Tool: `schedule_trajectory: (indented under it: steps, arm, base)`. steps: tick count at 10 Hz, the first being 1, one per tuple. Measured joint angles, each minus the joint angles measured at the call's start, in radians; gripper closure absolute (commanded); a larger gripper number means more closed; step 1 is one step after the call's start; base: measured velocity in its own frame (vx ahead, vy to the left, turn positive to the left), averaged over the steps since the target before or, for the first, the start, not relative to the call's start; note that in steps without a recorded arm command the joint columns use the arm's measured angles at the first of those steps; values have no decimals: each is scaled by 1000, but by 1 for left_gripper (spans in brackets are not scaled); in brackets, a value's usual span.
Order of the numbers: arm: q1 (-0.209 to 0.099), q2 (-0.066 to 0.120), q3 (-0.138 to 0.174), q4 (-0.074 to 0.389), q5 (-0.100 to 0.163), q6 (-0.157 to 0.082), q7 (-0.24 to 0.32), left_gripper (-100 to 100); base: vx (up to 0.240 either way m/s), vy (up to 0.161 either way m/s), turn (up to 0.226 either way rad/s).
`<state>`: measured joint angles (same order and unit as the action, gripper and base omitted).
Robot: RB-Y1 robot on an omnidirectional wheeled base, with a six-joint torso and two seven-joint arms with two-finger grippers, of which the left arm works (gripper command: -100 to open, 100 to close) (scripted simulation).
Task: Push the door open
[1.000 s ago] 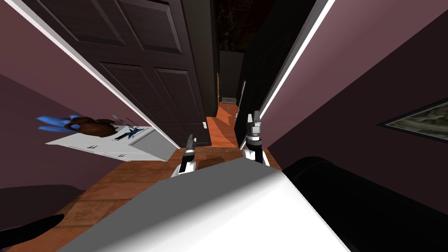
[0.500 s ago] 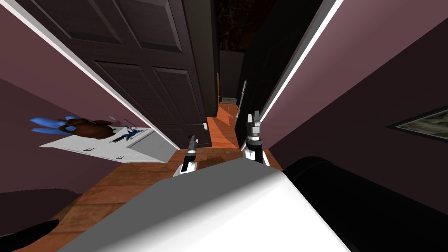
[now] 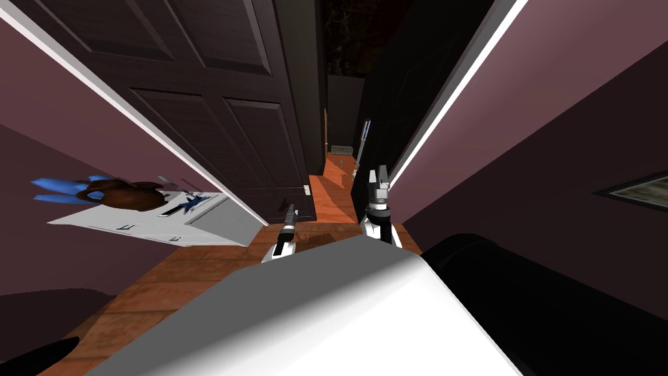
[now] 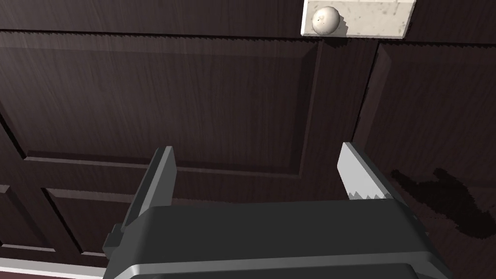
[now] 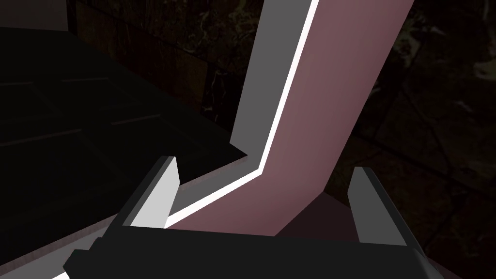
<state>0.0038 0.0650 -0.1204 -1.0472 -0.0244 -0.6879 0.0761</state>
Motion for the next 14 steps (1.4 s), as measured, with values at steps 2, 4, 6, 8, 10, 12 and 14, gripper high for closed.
schedule_trajectory:
  steps: [2,4,6,8,10,12,14]
  arm:
    - [-21,-3,-3,54,-5,-11,2,-100]
    - [-41,-3,-6,107,-9,-27,7,-100]
    - [-64,-7,-7,168,-12,-46,10,-100]
    - [-78,-10,-13,210,-18,-54,13,-100]
    - [-91,-15,-17,250,-23,-61,16,-100]
    - [-106,-19,-20,289,-27,-70,18,-100]
    - [-128,-26,-20,340,-30,-84,18,-100]
  base:
    - [84,26,-4]
    - [61,13,-1]
    - [85,22,-3]
    - [89,30,-3]
    - [83,28,-2]
    - [71,14,-1]
    - [84,18,-3]
